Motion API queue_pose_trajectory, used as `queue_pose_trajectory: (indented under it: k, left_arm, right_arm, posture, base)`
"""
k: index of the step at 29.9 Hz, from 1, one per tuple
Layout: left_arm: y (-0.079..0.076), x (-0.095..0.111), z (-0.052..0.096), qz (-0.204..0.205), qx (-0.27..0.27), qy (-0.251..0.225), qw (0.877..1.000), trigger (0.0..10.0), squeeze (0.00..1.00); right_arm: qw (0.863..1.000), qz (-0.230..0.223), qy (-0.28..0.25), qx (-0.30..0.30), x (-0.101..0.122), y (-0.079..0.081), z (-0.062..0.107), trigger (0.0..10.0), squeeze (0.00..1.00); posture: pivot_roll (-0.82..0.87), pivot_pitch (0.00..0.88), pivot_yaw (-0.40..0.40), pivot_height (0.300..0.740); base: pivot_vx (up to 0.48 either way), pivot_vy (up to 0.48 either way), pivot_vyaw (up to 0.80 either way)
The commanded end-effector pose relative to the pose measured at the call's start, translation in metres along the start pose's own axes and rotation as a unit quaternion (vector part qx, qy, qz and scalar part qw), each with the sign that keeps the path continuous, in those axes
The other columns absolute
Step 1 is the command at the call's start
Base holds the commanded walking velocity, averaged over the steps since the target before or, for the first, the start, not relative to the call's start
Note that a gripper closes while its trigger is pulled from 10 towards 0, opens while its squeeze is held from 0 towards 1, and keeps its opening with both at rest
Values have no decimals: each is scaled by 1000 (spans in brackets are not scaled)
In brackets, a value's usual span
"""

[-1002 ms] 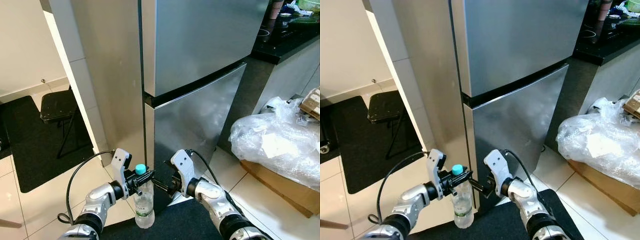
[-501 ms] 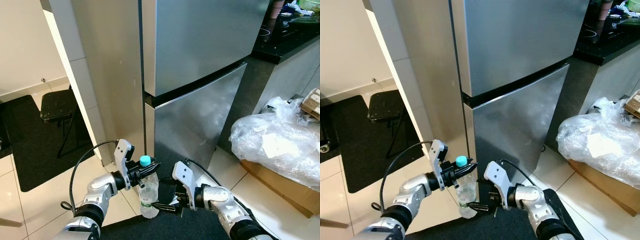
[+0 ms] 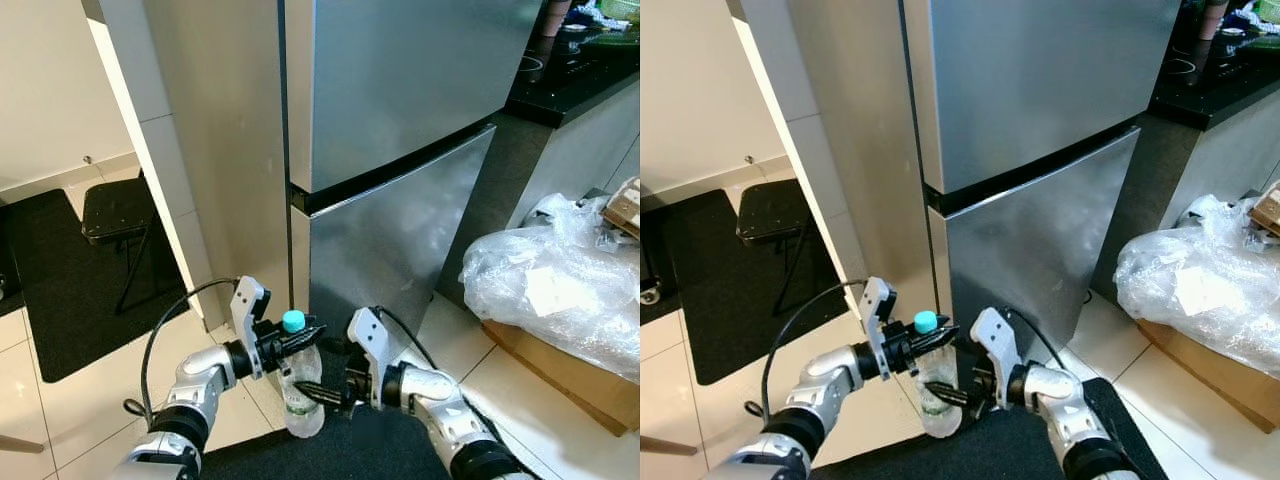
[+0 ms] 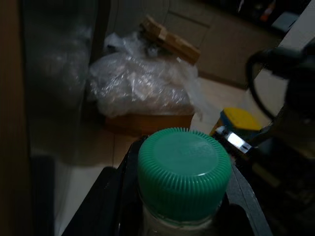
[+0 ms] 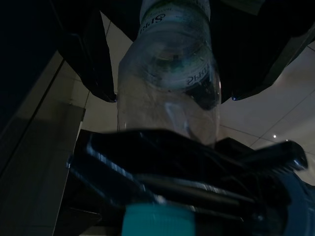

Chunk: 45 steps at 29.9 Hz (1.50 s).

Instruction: Restocking fridge

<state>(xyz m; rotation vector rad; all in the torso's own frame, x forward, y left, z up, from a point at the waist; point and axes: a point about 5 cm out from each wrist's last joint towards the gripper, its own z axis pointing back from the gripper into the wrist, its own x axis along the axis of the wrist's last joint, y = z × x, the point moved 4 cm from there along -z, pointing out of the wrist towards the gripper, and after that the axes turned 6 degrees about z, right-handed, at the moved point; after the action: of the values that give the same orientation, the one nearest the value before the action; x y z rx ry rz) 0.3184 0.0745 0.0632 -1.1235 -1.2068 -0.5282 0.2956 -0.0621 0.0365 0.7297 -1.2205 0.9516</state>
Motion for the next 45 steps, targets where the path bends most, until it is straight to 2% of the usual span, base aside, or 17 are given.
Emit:
queue_pose_trajectory:
  k: [1,18,29,30,31,32,33,34,36,37,38,39,45]
  left_arm:
    - [-6,1,-4,11,-20,-14,1000,10000,0]
    - [-30,1,-12,46,-96,-24,994,10000,0]
    - [-37,-1,-13,51,-112,-18,992,10000,0]
    - [-38,-1,-14,51,-115,-17,992,10000,0]
    - [-38,-1,-14,51,-115,-17,992,10000,0]
    - [-39,-1,-14,51,-117,-15,992,10000,0]
    - [-39,-2,-14,50,-117,-12,992,10000,0]
    - [-40,-2,-14,50,-118,-11,992,10000,0]
    - [-39,-2,-14,49,-117,-10,992,10000,0]
    - [-39,-2,-14,47,-115,-7,992,10000,0]
    - [-39,-3,-13,46,-113,-5,993,10000,0]
    - [-38,-3,-13,44,-110,-3,993,10000,0]
    - [-34,-2,-12,38,-97,0,995,10000,0]
  right_arm:
    - [1000,-2,-5,-3,4,-1,-1,10000,0]
    - [1000,-14,1,-12,1,-1,-3,10000,0]
    - [1000,-18,9,-12,-1,0,-4,10000,0]
    - [1000,-19,8,-19,-1,-1,-5,2667,0]
    - [1000,-19,8,-19,-1,-1,-5,2667,0]
    - [999,-19,8,-25,-1,-3,-5,0,0]
    - [999,-20,7,-27,0,-3,-5,0,0]
    - [999,-21,7,-28,0,-4,-5,1569,0]
    - [999,-21,7,-29,0,-4,-5,1569,0]
    - [999,-21,7,-28,0,-4,-5,2510,0]
    - [999,-21,7,-28,0,-4,-5,3020,0]
    - [999,-22,7,-29,0,-4,-4,10000,0]
    - [999,-23,7,-31,1,-5,-5,10000,0]
  posture:
    - [-16,0,14,740]
    - [-17,0,14,740]
    - [-17,0,15,740]
    - [-19,0,19,740]
    - [-19,0,19,740]
    - [-19,0,19,740]
    - [-19,0,19,740]
    - [-19,0,19,740]
    - [-21,0,22,740]
    - [-20,0,22,740]
    - [-20,0,22,740]
    - [-21,0,21,740]
    - [-21,0,22,740]
  base:
    - [0,0,0]
    - [0,0,0]
    - [0,0,0]
    - [0,0,0]
    - [0,0,0]
    - [0,0,0]
    - [0,0,0]
    - [0,0,0]
    - [0,0,0]
    - [0,0,0]
    - [0,0,0]
    - [0,0,0]
    - [0,0,0]
